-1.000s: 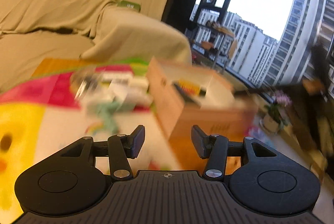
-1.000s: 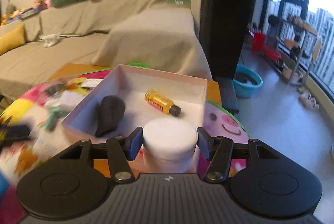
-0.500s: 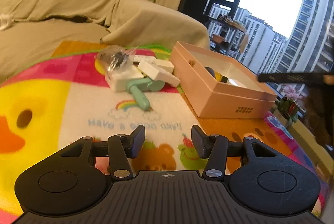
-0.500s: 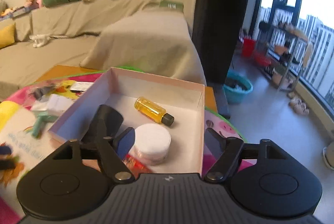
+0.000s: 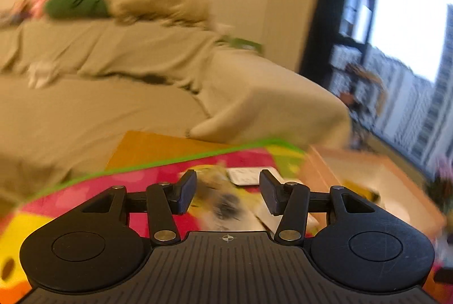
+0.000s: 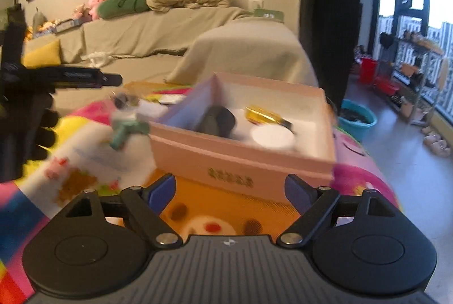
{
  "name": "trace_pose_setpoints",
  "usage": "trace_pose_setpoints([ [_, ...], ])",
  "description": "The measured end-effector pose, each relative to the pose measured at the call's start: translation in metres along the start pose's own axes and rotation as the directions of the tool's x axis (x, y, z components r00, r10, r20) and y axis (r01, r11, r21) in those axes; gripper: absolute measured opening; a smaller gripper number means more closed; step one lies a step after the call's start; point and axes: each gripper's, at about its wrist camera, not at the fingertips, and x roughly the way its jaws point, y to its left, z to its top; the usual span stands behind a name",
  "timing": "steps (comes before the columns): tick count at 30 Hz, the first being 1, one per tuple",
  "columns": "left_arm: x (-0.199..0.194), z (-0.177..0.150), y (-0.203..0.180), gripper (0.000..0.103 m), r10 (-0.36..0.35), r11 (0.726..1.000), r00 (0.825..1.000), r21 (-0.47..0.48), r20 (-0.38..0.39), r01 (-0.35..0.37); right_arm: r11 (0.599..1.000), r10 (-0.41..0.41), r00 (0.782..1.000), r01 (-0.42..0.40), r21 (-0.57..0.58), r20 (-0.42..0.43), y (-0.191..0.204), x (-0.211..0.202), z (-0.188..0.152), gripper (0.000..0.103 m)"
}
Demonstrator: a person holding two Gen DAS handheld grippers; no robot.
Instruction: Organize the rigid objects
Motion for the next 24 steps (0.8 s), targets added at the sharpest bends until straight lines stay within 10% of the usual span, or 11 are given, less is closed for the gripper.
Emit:
trace_pose_setpoints([
  [5,0.035,0.002,0.033,0.053,-0.061,0.982,0.993,-0.186,-0.104,0.041,0.999,0.043,0.999,-0.044,-0.022,-0.025,0.020,0.030,0.080,0.085],
  [12,0.051,0.008,0.045,0.054,-0.158,0.984,0.975,-0.110,-0.157,0.141,0.998,0.063,0.976,-0.062,0.013,-0.208,0.064,0.153,0.191,0.077],
  [14,0.054,0.003,0.053,0.054,-0.192,0.977,0.966,-0.124,-0.171,0.172,0.998,0.054,0.955,-0.047,0.032,-0.292,0.076,0.194,0.204,0.050],
  [24,0.063,-0.006,0.072,0.050,-0.318,0.942,0.927,-0.180,-0.201,0.284,0.990,-0.138,0.883,0.131,-0.046,-0.448,0.107,0.331,0.193,0.042],
])
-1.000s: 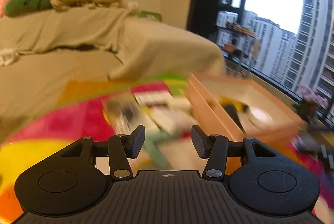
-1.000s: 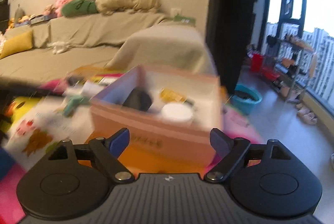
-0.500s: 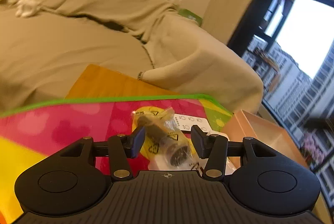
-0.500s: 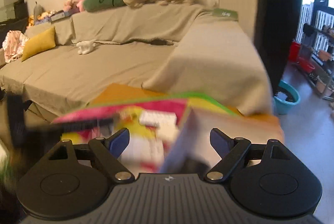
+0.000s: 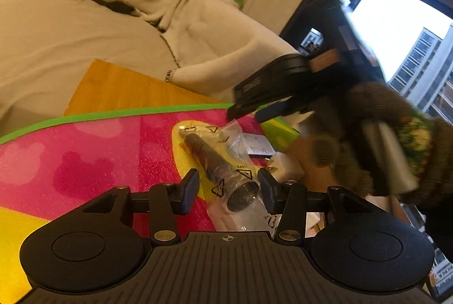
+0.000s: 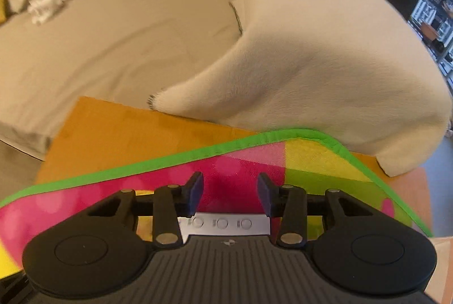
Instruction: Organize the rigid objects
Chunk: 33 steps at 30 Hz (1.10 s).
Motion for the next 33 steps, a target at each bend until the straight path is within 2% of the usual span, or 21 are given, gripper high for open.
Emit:
trace_pose_setpoints([
  [2,0.000,0.000,0.004,0.050,-0.012,1.000,1.000,0.000,-0.004,0.012,1.000,0.010,0.999,-0.009,0.008,-0.034,0.000,0.009,-0.003,0.041],
  [3,0.000,0.000,0.006,0.050,-0.021,1.000,1.000,-0.005,-0.008,0.021,1.000,0.014,1.000,-0.013,0.016,-0.021,-0.001,0.007,-0.006,0.041],
  [6,-0.005,-0.001,0.010,0.047,-0.027,1.000,0.999,-0.009,-0.017,0.027,0.999,0.051,0.997,-0.051,0.000,-0.060,-0.002,-0.002,-0.019,0.041],
  [12,-0.024,-0.018,0.007,0.042,-0.018,1.000,0.999,-0.002,-0.030,0.018,0.986,0.150,0.982,-0.156,-0.055,-0.112,0.005,-0.040,-0.078,0.041],
  [13,-0.029,-0.023,0.005,0.042,-0.017,1.000,0.999,0.004,-0.033,0.017,0.984,0.163,0.980,-0.171,-0.060,-0.116,0.007,-0.047,-0.088,0.035],
  [14,-0.033,-0.025,0.004,0.042,-0.015,1.000,0.999,0.008,-0.035,0.015,0.982,0.170,0.979,-0.178,-0.067,-0.116,0.008,-0.055,-0.099,0.035],
  [17,-0.043,-0.033,-0.001,0.041,-0.017,1.000,0.999,0.010,-0.040,0.018,0.970,0.193,0.976,-0.205,-0.129,-0.100,0.012,-0.078,-0.136,0.034],
  [19,-0.045,-0.038,-0.004,0.041,-0.019,1.000,0.999,0.002,-0.047,0.019,0.954,0.230,0.969,-0.242,-0.175,-0.087,0.012,-0.095,-0.164,0.028],
  [21,-0.048,-0.047,-0.011,0.041,-0.036,0.999,0.998,-0.002,-0.058,0.036,0.938,0.252,0.965,-0.262,-0.225,-0.070,0.011,-0.112,-0.190,0.028],
  [23,-0.052,-0.058,-0.021,0.041,-0.056,0.998,0.996,-0.006,-0.065,0.056,0.932,0.240,0.970,-0.239,-0.272,-0.032,0.007,-0.129,-0.217,0.028],
  [25,-0.053,-0.068,-0.030,0.041,-0.073,0.997,0.994,-0.017,-0.081,0.071,0.926,0.236,0.971,-0.210,-0.314,0.046,0.000,-0.152,-0.243,0.029],
  [27,-0.054,-0.076,-0.044,0.040,-0.081,0.997,0.992,-0.018,-0.097,0.079,0.915,0.260,0.957,-0.201,-0.350,0.128,-0.008,-0.175,-0.265,0.050],
  [28,-0.053,-0.079,-0.052,0.040,-0.084,0.996,0.990,-0.010,-0.112,0.083,0.914,0.275,0.947,-0.204,-0.351,0.168,-0.013,-0.187,-0.276,0.072],
  [29,-0.052,-0.081,-0.059,0.040,-0.085,0.996,0.989,-0.002,-0.123,0.086,0.914,0.299,0.933,-0.219,-0.341,0.202,-0.018,-0.196,-0.287,0.084],
  [31,-0.055,-0.084,-0.071,0.041,-0.093,0.995,0.986,0.004,-0.138,0.095,0.908,0.348,0.912,-0.270,-0.320,0.216,-0.026,-0.205,-0.305,0.086],
  [33,-0.066,-0.084,-0.082,0.041,-0.072,0.997,0.991,0.016,-0.117,0.075,0.902,0.365,0.907,-0.291,-0.318,0.208,-0.029,-0.207,-0.322,0.086],
])
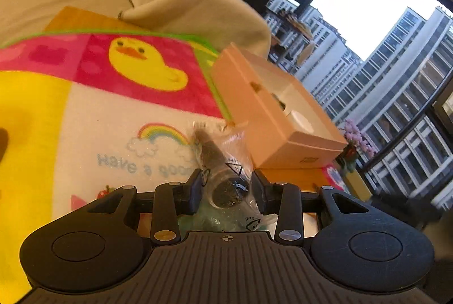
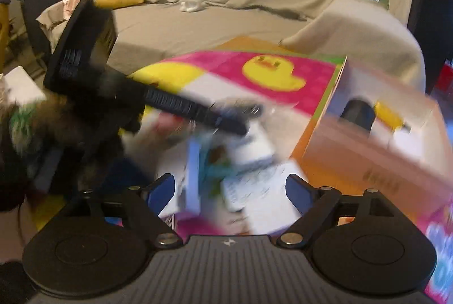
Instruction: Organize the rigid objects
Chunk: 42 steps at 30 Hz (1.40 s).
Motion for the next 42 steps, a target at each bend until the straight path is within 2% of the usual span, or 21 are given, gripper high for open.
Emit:
trace_pose_setpoints([
  [3,-0.029,-0.005,-0.017,0.041,0.091,0.994,0.993,0.058,0.079,-0.096,0.999,-0.035,0.999,0.036,-0.022,0.018,0.011,-0.001,-0.023,0.086],
  [5,-0.047,-0.012,-0.024,0.041,0.152,0.985,0.982,0.068,0.107,-0.160,1.000,-0.027,0.999,0.027,-0.004,0.040,0.016,-0.001,-0.032,0.086],
  [7,-0.063,-0.020,-0.026,0.041,0.200,0.976,0.973,0.061,0.112,-0.208,1.000,0.008,0.997,-0.009,0.016,0.072,0.021,-0.002,-0.036,0.086],
  [9,-0.073,-0.029,-0.027,0.041,0.213,0.974,0.972,0.058,0.096,-0.219,0.999,0.037,0.995,-0.038,0.012,0.095,0.025,-0.002,-0.037,0.086],
  [12,-0.078,-0.050,-0.026,0.041,0.189,0.981,0.982,0.044,0.015,-0.189,0.999,0.023,0.994,-0.026,0.026,0.108,0.018,-0.003,-0.039,0.086],
  [16,-0.066,-0.071,-0.029,0.043,0.184,0.983,0.982,-0.004,-0.044,-0.185,0.991,-0.085,0.992,0.075,0.107,0.092,-0.016,-0.007,-0.051,0.086],
  [20,-0.047,-0.076,-0.046,0.045,0.101,0.995,0.993,-0.011,-0.066,-0.102,0.958,-0.173,0.982,0.150,0.245,0.079,-0.063,-0.022,-0.069,0.086],
  [23,-0.027,-0.078,-0.064,0.045,0.038,0.999,0.993,0.024,-0.112,-0.035,0.916,-0.222,0.973,0.190,0.353,0.054,-0.096,-0.021,-0.080,0.086],
  [25,-0.019,-0.079,-0.081,0.045,0.029,0.995,0.990,0.103,-0.140,-0.015,0.889,-0.212,0.976,0.174,0.424,0.046,-0.116,-0.015,-0.090,0.087],
  [27,-0.018,-0.079,-0.098,0.045,0.057,0.973,0.989,0.228,-0.134,-0.025,0.881,-0.196,0.977,0.138,0.452,0.084,-0.121,-0.017,-0.095,0.088],
  [29,-0.025,-0.079,-0.118,0.045,0.101,0.920,0.989,0.389,-0.106,-0.052,0.884,-0.200,0.976,0.142,0.445,0.086,-0.119,-0.017,-0.095,0.090],
  [31,-0.032,-0.078,-0.132,0.045,0.101,0.868,0.988,0.496,-0.120,-0.029,0.889,-0.205,0.975,0.151,0.432,0.083,-0.116,-0.015,-0.095,0.091],
  [34,-0.031,-0.081,-0.143,0.045,0.113,0.802,0.976,0.597,-0.185,0.021,0.890,-0.192,0.978,0.136,0.435,0.087,-0.115,-0.014,-0.093,0.094],
  [35,-0.029,-0.085,-0.147,0.045,0.133,0.772,0.969,0.635,-0.208,0.031,0.888,-0.187,0.978,0.128,0.441,0.092,-0.116,-0.014,-0.094,0.094],
  [37,-0.020,-0.093,-0.152,0.045,0.176,0.729,0.955,0.684,-0.240,0.038,0.883,-0.177,0.979,0.111,0.456,0.103,-0.119,-0.016,-0.095,0.094],
  [39,-0.014,-0.099,-0.150,0.045,0.200,0.723,0.946,0.690,-0.253,0.032,0.879,-0.170,0.979,0.100,0.466,0.110,-0.121,-0.018,-0.096,0.094],
  [42,-0.002,-0.104,-0.148,0.045,0.182,0.747,0.942,0.663,-0.284,0.055,0.879,-0.169,0.979,0.099,0.466,0.111,-0.122,-0.018,-0.097,0.095],
])
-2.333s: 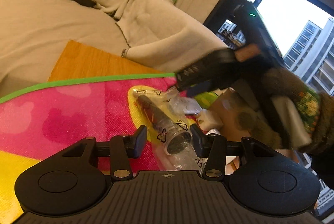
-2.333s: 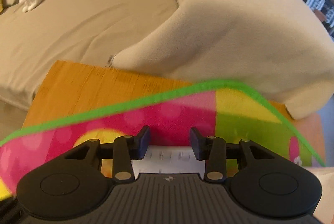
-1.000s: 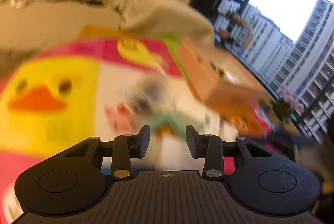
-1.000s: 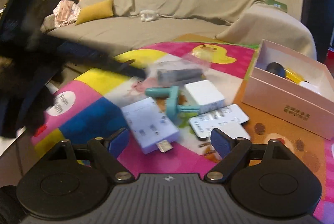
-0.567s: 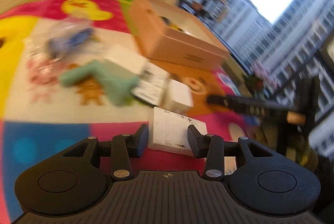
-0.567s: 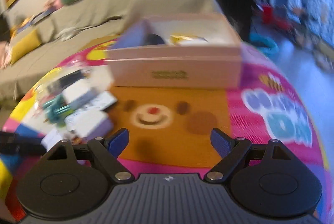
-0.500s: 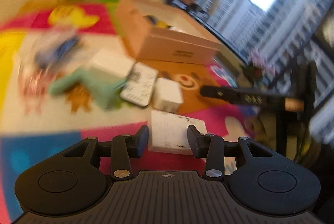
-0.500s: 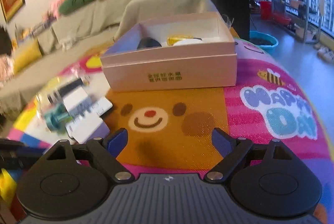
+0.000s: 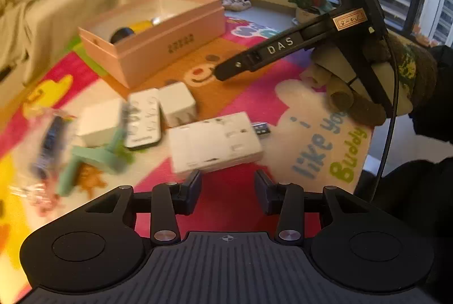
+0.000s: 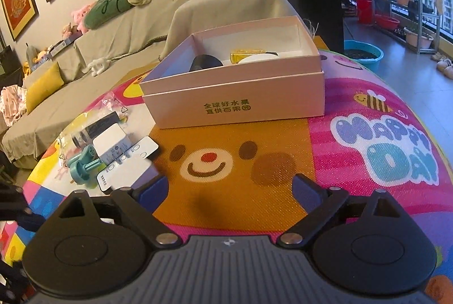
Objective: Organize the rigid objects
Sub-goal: 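Grasp the flat white plug with the left gripper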
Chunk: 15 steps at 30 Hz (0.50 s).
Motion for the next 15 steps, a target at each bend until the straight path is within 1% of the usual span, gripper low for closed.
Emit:
trace_pose_setpoints([
  [1,0.003,-0.001,-0.002,0.047,-0.019,1.000,1.000,-0.009,-0.003,0.019,1.000,0.000,1.000,0.000,-0.001,0.000,0.000,0.000,0.000,0.095],
  [3,0.007,0.001,-0.007,0.062,-0.035,0.999,0.999,-0.001,0.009,0.035,1.000,0.002,1.000,-0.002,0.000,0.000,-0.001,-0.001,0.000,0.095],
  [4,0.008,0.002,-0.010,0.064,-0.044,0.999,0.999,0.004,0.010,0.044,1.000,0.004,1.000,-0.004,0.002,0.000,-0.001,-0.001,0.000,0.095],
  [8,0.010,0.007,-0.018,0.066,-0.144,0.990,0.990,0.002,0.013,0.144,1.000,0.012,1.000,-0.012,0.006,-0.001,-0.001,-0.001,0.000,0.097],
  [10,0.009,0.009,-0.021,0.065,-0.172,0.985,0.985,0.010,0.012,0.172,1.000,0.016,1.000,-0.016,0.010,0.000,-0.002,-0.001,0.000,0.097],
  [11,0.006,0.010,-0.022,0.063,-0.181,0.983,0.983,0.015,0.017,0.181,1.000,0.019,1.000,-0.019,0.013,0.001,-0.002,-0.002,0.000,0.097],
  [13,-0.003,0.014,-0.018,0.062,-0.171,0.985,0.984,0.015,0.048,0.171,0.999,0.025,1.000,-0.025,0.020,0.002,-0.003,-0.002,0.000,0.097],
  [15,-0.013,0.019,-0.007,0.062,-0.129,0.991,0.987,-0.020,0.092,0.131,0.999,0.033,0.999,-0.033,0.029,0.004,-0.005,-0.002,0.000,0.097],
])
